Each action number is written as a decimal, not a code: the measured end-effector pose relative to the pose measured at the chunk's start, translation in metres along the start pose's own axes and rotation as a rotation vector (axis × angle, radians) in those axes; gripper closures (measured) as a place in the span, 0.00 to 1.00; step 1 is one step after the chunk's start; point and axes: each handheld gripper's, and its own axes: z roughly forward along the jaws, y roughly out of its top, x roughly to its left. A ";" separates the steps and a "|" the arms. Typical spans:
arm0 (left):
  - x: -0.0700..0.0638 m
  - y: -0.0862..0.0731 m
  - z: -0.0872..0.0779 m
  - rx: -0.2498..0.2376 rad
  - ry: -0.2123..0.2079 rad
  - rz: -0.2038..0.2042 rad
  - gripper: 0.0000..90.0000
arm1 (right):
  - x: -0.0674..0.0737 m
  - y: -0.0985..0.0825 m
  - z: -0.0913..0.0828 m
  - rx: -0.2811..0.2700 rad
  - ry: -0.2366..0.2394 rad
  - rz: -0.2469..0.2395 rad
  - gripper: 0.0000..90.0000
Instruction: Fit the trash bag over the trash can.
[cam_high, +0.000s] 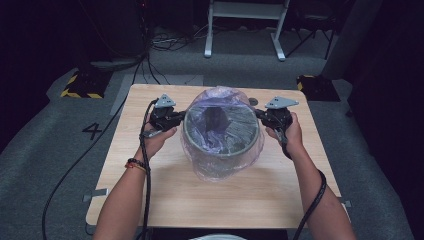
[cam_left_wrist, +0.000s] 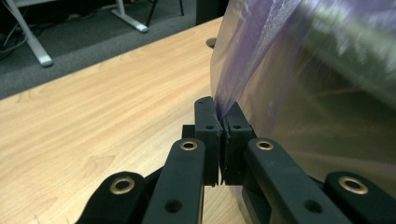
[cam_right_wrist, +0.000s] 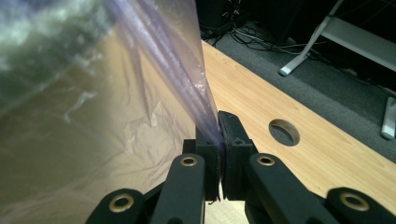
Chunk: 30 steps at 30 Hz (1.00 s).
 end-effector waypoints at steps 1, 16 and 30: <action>0.000 -0.002 0.001 0.003 0.007 0.006 0.96 | 0.001 -0.001 0.001 0.003 0.004 -0.003 0.97; 0.007 -0.029 -0.040 -0.124 -0.010 -0.052 0.29 | -0.002 -0.027 0.003 0.036 0.017 0.011 0.92; -0.035 -0.047 -0.098 -0.148 -0.053 0.099 0.18 | -0.010 -0.047 -0.031 0.018 -0.046 -0.019 0.40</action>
